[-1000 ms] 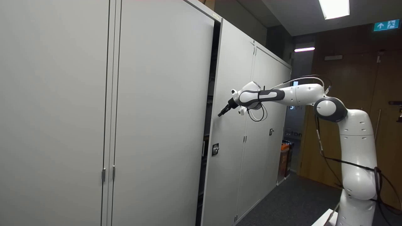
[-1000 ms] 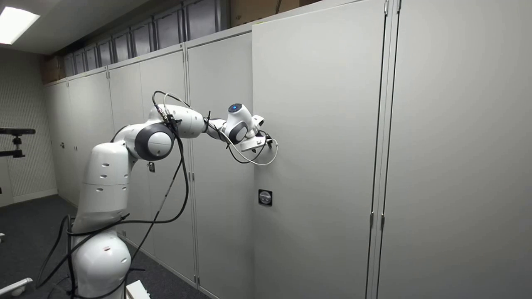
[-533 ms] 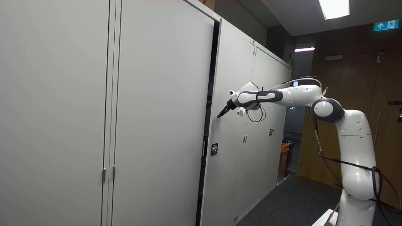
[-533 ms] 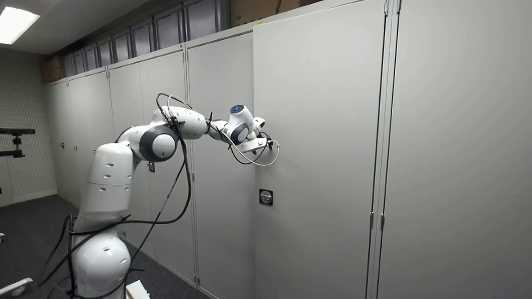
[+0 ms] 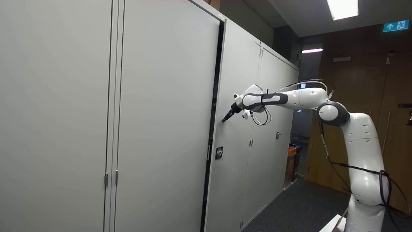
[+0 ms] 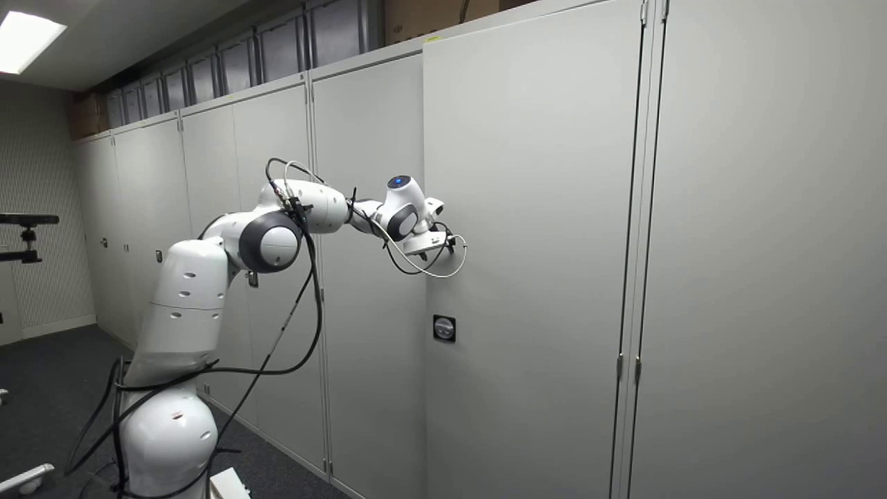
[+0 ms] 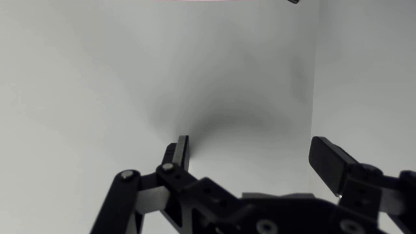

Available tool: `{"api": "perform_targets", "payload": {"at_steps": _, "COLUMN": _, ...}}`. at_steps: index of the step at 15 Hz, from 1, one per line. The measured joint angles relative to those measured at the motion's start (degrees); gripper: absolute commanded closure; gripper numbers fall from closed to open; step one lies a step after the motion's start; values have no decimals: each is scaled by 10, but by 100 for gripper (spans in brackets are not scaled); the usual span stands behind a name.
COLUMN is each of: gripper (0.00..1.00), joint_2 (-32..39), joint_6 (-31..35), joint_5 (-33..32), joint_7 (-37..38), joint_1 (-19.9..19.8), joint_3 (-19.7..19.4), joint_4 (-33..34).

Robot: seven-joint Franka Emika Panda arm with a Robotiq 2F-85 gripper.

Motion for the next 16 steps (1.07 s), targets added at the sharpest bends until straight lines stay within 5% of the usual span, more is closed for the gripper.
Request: {"api": "perform_targets", "payload": {"at_steps": 16, "gripper": 0, "joint_2": 37, "joint_6": -57, "joint_5": -10, "joint_7": 0, "joint_1": -7, "joint_3": 3, "joint_4": 48}}
